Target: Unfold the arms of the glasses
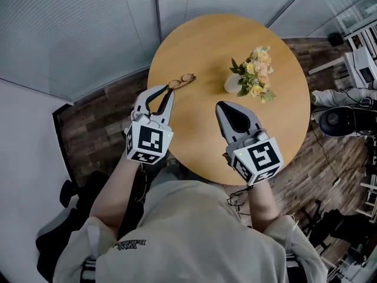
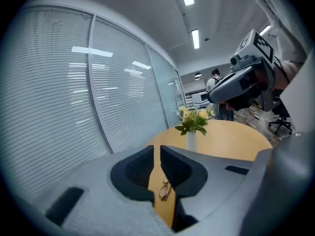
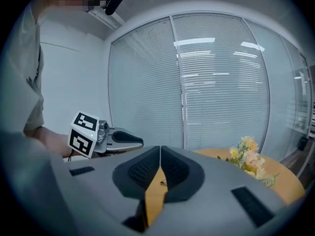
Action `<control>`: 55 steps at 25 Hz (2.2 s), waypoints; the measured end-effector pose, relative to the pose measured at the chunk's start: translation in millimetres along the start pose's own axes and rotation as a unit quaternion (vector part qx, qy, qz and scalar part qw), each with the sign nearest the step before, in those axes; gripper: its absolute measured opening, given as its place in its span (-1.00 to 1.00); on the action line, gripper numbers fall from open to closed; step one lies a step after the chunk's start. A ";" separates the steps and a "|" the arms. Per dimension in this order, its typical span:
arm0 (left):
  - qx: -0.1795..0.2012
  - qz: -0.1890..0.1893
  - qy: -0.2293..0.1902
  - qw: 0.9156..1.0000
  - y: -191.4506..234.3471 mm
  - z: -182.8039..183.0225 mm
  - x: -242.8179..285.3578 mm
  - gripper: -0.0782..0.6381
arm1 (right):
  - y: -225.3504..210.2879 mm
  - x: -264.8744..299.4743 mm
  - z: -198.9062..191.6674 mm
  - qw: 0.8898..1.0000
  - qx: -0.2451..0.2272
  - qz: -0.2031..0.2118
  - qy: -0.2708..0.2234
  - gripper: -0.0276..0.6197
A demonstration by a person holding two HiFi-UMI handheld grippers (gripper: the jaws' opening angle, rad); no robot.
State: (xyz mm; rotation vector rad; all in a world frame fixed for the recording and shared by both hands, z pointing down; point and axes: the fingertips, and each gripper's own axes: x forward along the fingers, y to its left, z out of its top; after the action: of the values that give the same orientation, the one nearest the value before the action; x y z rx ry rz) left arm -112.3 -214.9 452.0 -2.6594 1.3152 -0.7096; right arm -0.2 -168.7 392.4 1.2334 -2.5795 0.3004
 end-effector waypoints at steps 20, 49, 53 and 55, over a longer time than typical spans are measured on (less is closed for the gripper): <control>0.093 -0.004 0.139 0.986 -13.5 -103.2 128.2 -0.37 | -40.1 79.0 -37.7 0.998 0.026 0.042 0.028 -0.82; 0.147 -0.028 0.268 0.952 -31.2 -204.5 215.2 -0.43 | -56.8 111.8 -114.5 0.992 0.092 0.053 0.068 -0.82; 0.159 -0.045 0.292 0.942 -36.2 -212.6 220.6 -0.43 | -61.0 107.2 -118.4 0.992 0.093 0.047 0.073 -0.82; 0.158 -0.058 0.309 0.936 -39.3 -217.5 223.4 -0.43 | -63.2 105.3 -120.0 0.992 0.095 0.044 0.074 -0.82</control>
State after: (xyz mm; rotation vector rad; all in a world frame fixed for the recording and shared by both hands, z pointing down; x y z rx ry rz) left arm -63.8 -336.4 737.7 -2.3429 1.0151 -1.7134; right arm 3.5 -248.8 544.3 1.1110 -2.5266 0.6453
